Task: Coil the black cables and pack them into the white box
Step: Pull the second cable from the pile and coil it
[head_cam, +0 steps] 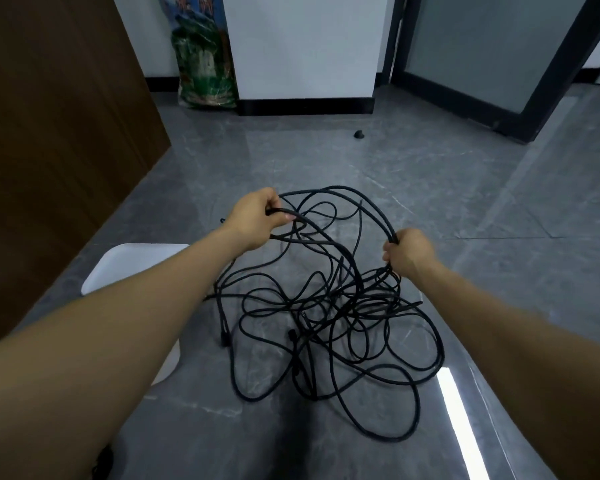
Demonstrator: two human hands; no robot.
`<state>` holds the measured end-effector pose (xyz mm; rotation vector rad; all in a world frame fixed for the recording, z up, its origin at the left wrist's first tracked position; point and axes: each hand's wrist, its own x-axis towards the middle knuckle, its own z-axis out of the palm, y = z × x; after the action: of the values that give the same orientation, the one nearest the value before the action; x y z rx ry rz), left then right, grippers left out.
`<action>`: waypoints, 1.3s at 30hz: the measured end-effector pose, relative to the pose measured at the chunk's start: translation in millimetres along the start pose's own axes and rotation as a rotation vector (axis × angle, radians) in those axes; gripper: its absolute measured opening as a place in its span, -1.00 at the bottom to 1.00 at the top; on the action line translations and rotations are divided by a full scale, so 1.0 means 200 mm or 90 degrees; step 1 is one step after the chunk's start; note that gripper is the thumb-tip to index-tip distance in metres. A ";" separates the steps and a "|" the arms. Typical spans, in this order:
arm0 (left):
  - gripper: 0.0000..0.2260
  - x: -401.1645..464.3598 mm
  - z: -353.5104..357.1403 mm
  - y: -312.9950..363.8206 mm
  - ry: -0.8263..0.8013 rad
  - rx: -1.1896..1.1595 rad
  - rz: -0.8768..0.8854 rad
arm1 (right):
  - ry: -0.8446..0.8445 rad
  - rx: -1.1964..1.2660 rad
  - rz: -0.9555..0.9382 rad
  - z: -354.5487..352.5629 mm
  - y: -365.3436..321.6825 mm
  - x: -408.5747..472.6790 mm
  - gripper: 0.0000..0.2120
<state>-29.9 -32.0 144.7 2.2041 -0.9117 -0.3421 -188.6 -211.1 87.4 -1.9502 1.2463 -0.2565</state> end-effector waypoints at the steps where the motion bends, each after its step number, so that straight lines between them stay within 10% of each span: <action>1: -0.84 0.01 -0.02 0.02 0.019 -0.018 -0.005 | 0.001 -0.023 0.010 0.00 0.00 0.02 -0.84; 10: -0.82 0.12 -0.18 0.21 0.162 -0.352 -0.103 | 0.007 -0.254 0.079 -0.12 0.02 0.06 -0.66; 17: -0.79 0.21 -0.24 0.41 0.094 -0.375 -0.038 | 0.002 -0.247 -0.060 -0.27 -0.31 0.05 -0.91; 23: -0.80 0.26 -0.26 0.56 0.034 -0.314 0.025 | -0.238 0.098 -0.360 -0.34 -0.74 -0.08 -0.25; 28: -0.77 0.30 -0.25 0.60 0.055 -0.288 0.040 | -0.147 0.050 -0.376 -0.38 -0.76 -0.06 -0.84; 39: -0.67 0.37 -0.25 0.55 0.131 -0.489 -0.270 | -0.053 0.290 -0.109 -0.60 -0.69 0.03 -0.80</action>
<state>-9.6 -112.9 260.0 1.6416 -0.1327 -0.5433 -157.9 -249.9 263.0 -1.6507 0.8745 -0.4950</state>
